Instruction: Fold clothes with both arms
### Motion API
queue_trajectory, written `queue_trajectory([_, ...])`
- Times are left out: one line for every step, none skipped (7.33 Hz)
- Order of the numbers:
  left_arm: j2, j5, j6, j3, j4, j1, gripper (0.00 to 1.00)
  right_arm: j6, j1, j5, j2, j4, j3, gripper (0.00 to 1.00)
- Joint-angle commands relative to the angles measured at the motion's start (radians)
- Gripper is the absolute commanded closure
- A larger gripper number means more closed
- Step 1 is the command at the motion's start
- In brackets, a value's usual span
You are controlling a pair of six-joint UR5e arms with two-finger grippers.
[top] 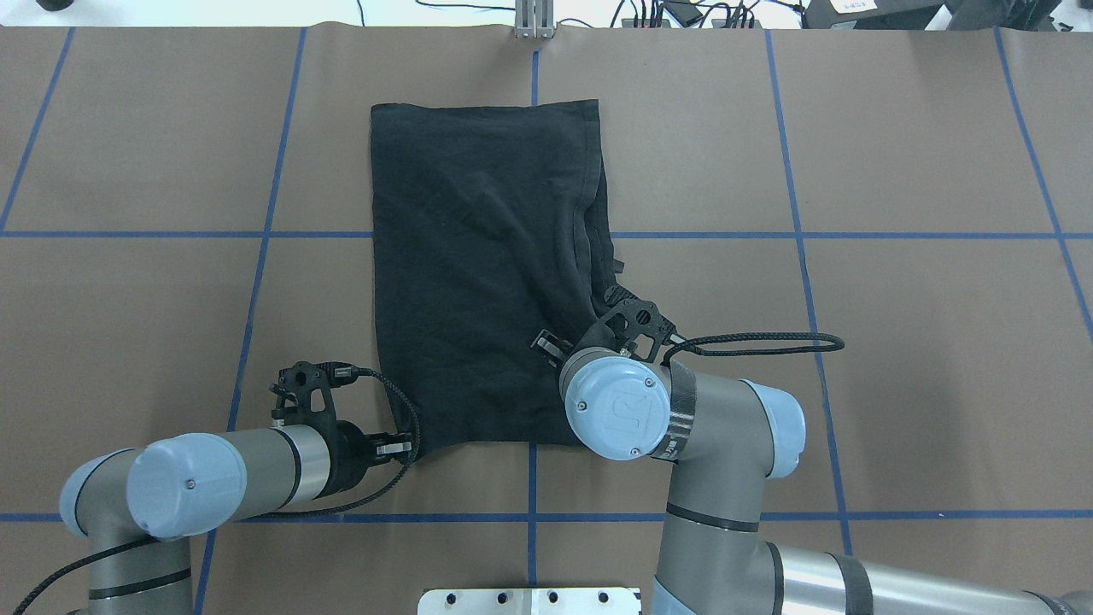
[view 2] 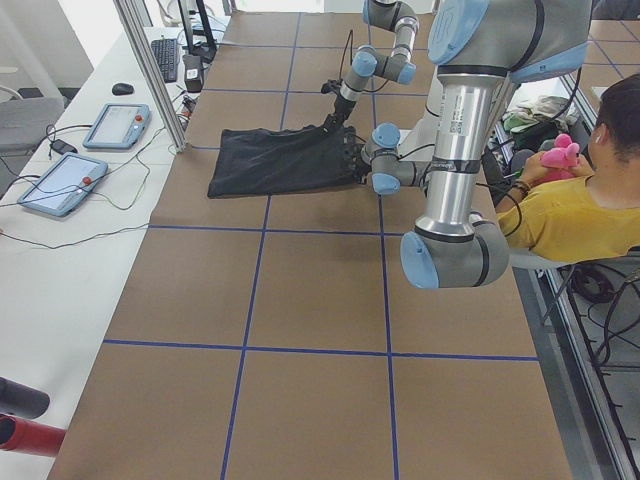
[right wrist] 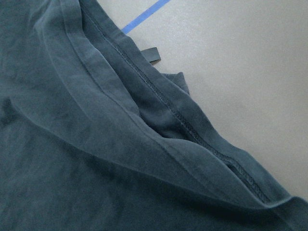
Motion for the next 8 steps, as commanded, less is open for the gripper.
queue_trajectory([0.001, 0.0, -0.005, -0.001, 0.0, 0.0, 1.0, -0.001, -0.011, -0.011, 0.003, 0.0, -0.03, 0.07])
queue_trajectory([0.002, 0.0, -0.005, -0.001, 0.0, 0.0, 1.0, -0.001, -0.013, -0.016, 0.003, 0.0, -0.039, 0.08])
queue_trajectory([0.002, 0.0, -0.005, -0.001, 0.0, 0.0, 1.0, 0.003, -0.016, -0.019, 0.004, 0.002, -0.039, 0.16])
queue_trajectory([0.002, 0.0, -0.005, -0.001, 0.0, 0.0, 1.0, 0.002, -0.02, -0.025, 0.004, 0.0, -0.041, 0.18])
queue_trajectory([0.002, -0.001, -0.005, -0.001, 0.0, 0.0, 1.0, 0.003, -0.02, -0.029, 0.009, 0.0, -0.041, 0.25])
queue_trajectory([0.002, 0.0, -0.005, -0.001, 0.0, 0.0, 1.0, 0.006, -0.02, -0.029, 0.02, 0.0, -0.045, 0.36])
queue_trajectory([0.002, 0.0, -0.005, -0.001, 0.0, 0.0, 1.0, 0.017, -0.02, -0.029, 0.035, 0.0, -0.059, 0.47])
queue_trajectory([0.002, -0.001, -0.005, -0.001, 0.0, 0.0, 1.0, 0.04, -0.02, -0.029, 0.056, 0.0, -0.079, 0.68])
